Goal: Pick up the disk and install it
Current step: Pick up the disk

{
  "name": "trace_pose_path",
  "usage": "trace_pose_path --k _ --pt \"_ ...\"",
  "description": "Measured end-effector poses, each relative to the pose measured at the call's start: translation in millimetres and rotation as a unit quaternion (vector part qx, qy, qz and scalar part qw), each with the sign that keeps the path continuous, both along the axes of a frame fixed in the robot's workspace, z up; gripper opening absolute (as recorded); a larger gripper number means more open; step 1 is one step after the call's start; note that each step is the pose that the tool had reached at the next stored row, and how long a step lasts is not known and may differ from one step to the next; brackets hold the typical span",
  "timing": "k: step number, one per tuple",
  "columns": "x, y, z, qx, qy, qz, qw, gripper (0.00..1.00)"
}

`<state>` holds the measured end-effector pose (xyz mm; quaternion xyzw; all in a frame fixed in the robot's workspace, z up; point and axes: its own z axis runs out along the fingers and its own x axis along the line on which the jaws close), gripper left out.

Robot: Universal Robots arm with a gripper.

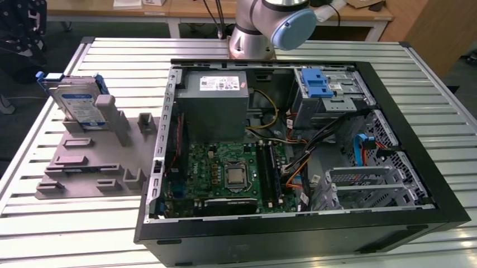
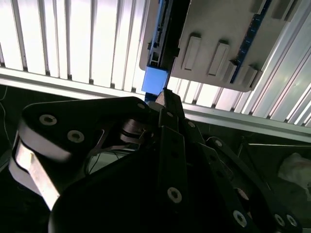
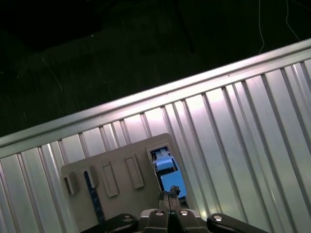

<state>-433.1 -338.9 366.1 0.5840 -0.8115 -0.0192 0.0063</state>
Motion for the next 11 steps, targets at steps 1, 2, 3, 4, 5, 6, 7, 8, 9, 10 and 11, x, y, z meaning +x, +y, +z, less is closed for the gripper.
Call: trace_pose_path --k 1,2,3,4,5,6,7,8,9,10,11 --pt "0.0 0.0 0.0 0.0 -0.0003 0.005 1.0 0.11" --pt "0.1 0.0 0.0 0.0 -0.0008 0.01 0.9999 0.11" --pt "0.1 0.0 0.0 0.0 -0.0014 0.015 0.9999 0.11" --pt "0.0 -0.1 0.0 -0.0001 -0.0022 0.02 0.9998 0.11" --pt "0.1 -0.1 -0.1 0.0 -0.0031 0.024 0.9997 0.11" --pt "0.0 -0.1 -0.3 0.0 -0.0037 0.031 0.9995 0.11" --pt "0.0 -0.1 -0.3 0.0 -0.004 0.038 0.9993 0.11" --pt "0.0 -0.1 -0.3 0.0 -0.0041 0.045 0.999 0.11" --pt "0.0 -0.1 -0.4 0.0001 -0.0041 0.053 0.9986 0.11" --pt "0.0 -0.1 -0.6 0.0001 -0.0041 0.062 0.9981 0.11" --pt "0.0 -0.1 -0.7 0.0001 -0.0041 0.071 0.9975 0.11"
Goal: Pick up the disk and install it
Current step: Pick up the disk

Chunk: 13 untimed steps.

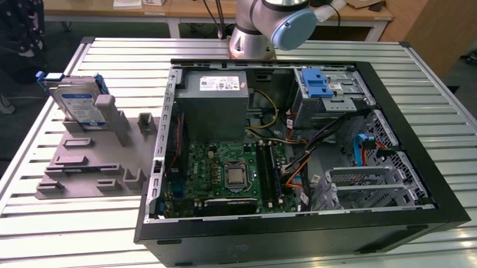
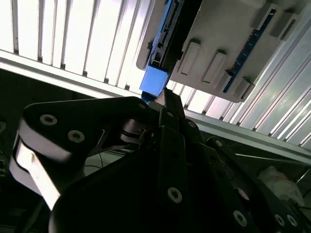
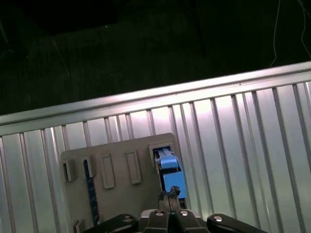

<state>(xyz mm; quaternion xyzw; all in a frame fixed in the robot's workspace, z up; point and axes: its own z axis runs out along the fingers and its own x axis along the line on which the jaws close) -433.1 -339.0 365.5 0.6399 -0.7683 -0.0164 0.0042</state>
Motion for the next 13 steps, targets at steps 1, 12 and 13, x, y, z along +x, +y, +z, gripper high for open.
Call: trace_pose_path --k 1,12,13 --pt "0.0 0.0 -0.1 0.0 0.0 0.009 1.0 0.11" --pt "0.0 0.0 -0.5 0.0 -0.0002 0.032 0.9995 0.11" --pt "0.0 0.0 -0.5 0.0 -0.0002 0.032 0.9995 0.11"
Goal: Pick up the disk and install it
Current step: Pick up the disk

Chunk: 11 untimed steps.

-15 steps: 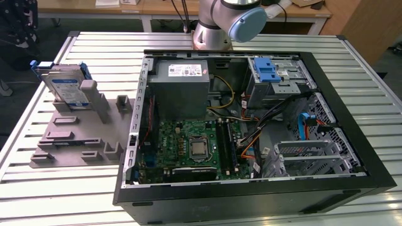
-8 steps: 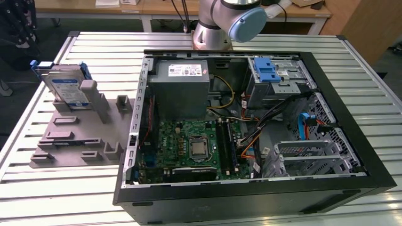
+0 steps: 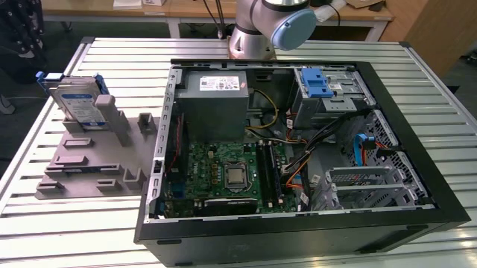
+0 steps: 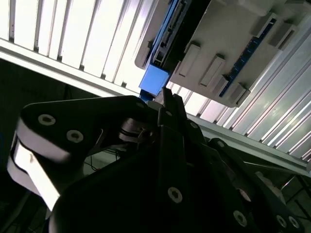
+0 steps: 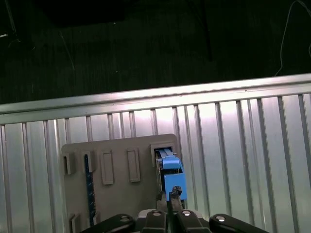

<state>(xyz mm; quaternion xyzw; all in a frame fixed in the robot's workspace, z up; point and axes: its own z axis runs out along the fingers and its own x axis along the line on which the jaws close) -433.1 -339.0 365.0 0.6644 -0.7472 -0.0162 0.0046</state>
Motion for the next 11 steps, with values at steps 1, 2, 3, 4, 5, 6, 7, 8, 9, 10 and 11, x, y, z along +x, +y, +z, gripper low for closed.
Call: trace_pose_path --k 1,2,3,4,5,6,7,8,9,10,11 --pt "0.0 0.0 0.0 0.0 0.0 0.0 1.0 0.16" --pt "0.0 0.0 0.0 0.0 0.0 0.0 1.0 0.16" --pt "0.0 0.0 -0.1 0.0 -0.0001 0.0 1.0 0.29" --pt "0.0 0.0 -0.4 0.0 -0.0003 0.0 1.0 0.35" --pt "0.0 0.0 -1.0 0.0 -0.0005 0.0 1.0 0.35" --pt "0.0 0.0 -1.6 -0.0001 -0.0006 0.0 1.0 0.41" --pt "0.0 0.1 -2.3 -0.0001 -0.0008 0.0 1.0 0.41" --pt "0.0 0.2 -3.5 -0.0001 -0.0009 0.0 1.0 0.47" --pt "-0.1 0.6 -5.1 -0.0001 -0.0009 0.0 1.0 0.53" --pt "-0.1 0.9 -6.9 -0.0001 -0.0009 0.0 1.0 0.53" --pt "0.0 1.0 -8.8 -0.0001 -0.001 0.0 1.0 0.59"
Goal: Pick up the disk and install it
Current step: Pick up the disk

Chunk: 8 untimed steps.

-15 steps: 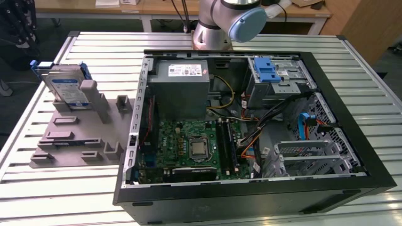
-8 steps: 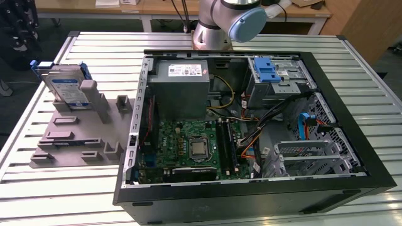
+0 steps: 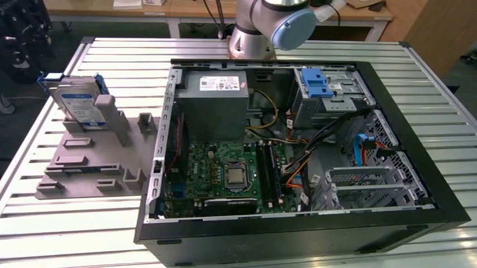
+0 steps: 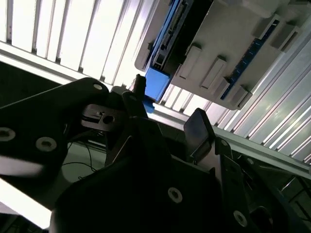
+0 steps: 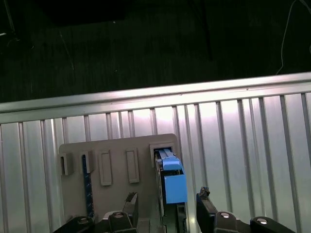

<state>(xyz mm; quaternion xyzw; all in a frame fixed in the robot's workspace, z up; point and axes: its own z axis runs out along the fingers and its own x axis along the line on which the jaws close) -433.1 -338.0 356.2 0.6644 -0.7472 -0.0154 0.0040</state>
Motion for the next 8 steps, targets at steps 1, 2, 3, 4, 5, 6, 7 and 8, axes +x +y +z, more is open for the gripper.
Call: trace_pose_path --k 1,2,3,4,5,6,7,8 --pt "0.0 0.2 -1.9 0.0 0.0 0.0 1.0 0.59" --pt "-0.1 0.4 -3.7 0.0 0.0 0.001 1.0 0.59" --pt "-0.1 0.5 -5.5 0.0 -0.0001 0.003 1.0 0.59" --pt "-0.1 0.6 -7.4 0.0 -0.0002 0.004 1.0 0.59" --pt "-0.1 0.7 -9.1 0.0 -0.0003 0.005 1.0 0.59" --pt "-0.2 0.7 -11.0 -0.0001 -0.0003 0.005 1.0 0.59" --pt "-0.3 0.7 -12.8 -0.0008 -0.0004 0.005 1.0 0.59" --pt "-0.4 0.7 -13.7 -0.0014 -0.0004 0.005 1.0 0.59"
